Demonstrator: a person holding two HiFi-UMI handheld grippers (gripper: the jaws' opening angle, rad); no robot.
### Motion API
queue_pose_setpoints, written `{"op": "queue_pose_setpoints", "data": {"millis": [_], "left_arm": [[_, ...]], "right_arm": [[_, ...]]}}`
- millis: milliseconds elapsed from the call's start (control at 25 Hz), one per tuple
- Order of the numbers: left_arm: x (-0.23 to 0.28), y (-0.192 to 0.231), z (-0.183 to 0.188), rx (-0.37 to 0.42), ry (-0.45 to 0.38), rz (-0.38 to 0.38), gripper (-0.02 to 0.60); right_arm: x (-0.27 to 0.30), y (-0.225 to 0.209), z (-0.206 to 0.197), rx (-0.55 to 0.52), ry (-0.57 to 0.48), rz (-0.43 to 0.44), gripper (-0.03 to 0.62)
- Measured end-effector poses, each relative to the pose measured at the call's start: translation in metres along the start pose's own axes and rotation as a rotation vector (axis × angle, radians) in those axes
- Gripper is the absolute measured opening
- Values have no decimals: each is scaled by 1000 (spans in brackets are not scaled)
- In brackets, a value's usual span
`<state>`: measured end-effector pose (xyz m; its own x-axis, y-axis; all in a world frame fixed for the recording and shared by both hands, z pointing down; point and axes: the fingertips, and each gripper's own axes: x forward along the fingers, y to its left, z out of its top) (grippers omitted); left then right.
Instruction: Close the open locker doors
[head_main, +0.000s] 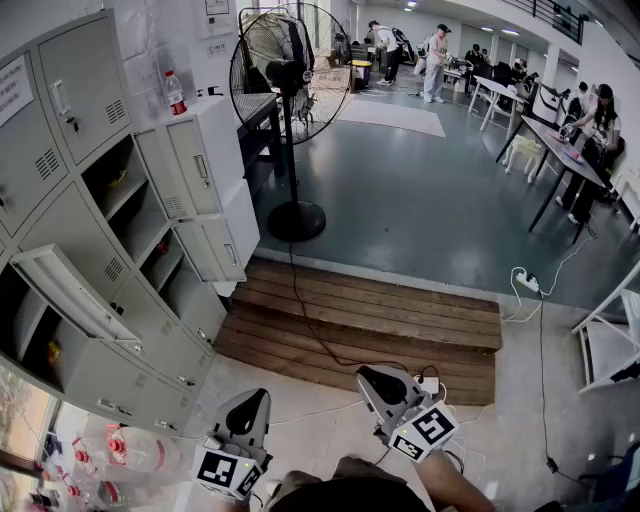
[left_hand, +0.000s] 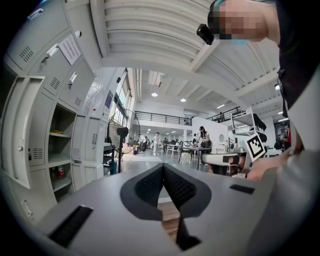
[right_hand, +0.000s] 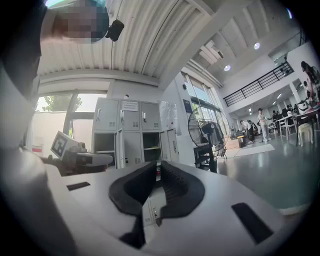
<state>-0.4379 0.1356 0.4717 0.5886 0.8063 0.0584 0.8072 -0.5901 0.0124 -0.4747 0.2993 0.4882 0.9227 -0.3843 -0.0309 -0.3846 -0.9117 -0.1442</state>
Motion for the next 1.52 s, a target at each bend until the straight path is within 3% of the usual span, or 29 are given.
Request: {"op": "queue_pose_setpoints", "data": {"millis": [400,680,960,1320,1520], "left_arm": [[42,-30,-4,9,27,23,6],[71,-22,-19,5,74,14,7],[118,42,-29,-45,72,5,6],[191,161,-22,-75,54,-73,6],[203,229,-27,-96,55,-63,6]], "right_arm": [[-21,-45,2,11,-15,19,38],[-17,-82,-13,119,-36,-32,38],[50,-109,-23,120,14,-53,38],[188,-134,-10,72,62,-77,38],[255,-137,-16,86,74,-88,39]]}}
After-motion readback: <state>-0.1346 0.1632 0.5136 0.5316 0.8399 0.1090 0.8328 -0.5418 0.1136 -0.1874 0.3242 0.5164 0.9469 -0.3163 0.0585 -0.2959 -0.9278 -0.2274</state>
